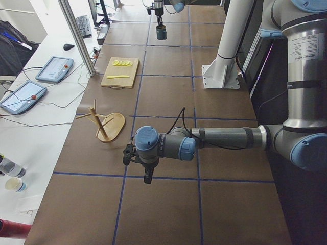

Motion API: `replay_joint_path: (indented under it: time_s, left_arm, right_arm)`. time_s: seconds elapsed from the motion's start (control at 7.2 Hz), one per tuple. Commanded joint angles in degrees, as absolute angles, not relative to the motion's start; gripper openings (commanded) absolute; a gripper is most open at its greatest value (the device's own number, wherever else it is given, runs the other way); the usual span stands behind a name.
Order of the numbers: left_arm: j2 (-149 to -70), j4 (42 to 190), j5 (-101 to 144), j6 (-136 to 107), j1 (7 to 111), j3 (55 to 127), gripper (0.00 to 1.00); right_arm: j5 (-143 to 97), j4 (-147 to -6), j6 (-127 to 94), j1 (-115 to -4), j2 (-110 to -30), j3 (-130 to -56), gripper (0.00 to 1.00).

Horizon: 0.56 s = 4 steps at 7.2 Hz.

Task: Hang cup on storage rack
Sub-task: 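Carry the teal mug with the right gripper toward the table center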

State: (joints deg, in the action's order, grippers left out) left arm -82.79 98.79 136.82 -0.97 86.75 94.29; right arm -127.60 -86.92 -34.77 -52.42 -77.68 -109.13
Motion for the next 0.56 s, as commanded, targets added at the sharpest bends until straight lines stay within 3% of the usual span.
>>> replay_joint_path:
  time_s: [0.0, 0.14, 0.42]
  left_arm:
    - [-82.79, 98.88, 136.85, -0.97, 86.75, 94.31, 1.0]
    - [-82.79, 98.88, 136.93, -0.97, 86.75, 94.48, 1.0]
    - [-82.79, 98.88, 136.93, -0.97, 86.75, 94.48, 1.0]
  right_arm:
    - [-122.46, -97.31, -43.31, -45.12, -64.84, -108.99, 0.0]
    - [-120.26, -100.08, -47.77, -41.96, -60.69, -108.46, 0.0]
    - [-115.86, -99.93, -59.97, -35.98, -50.59, -100.51, 0.0]
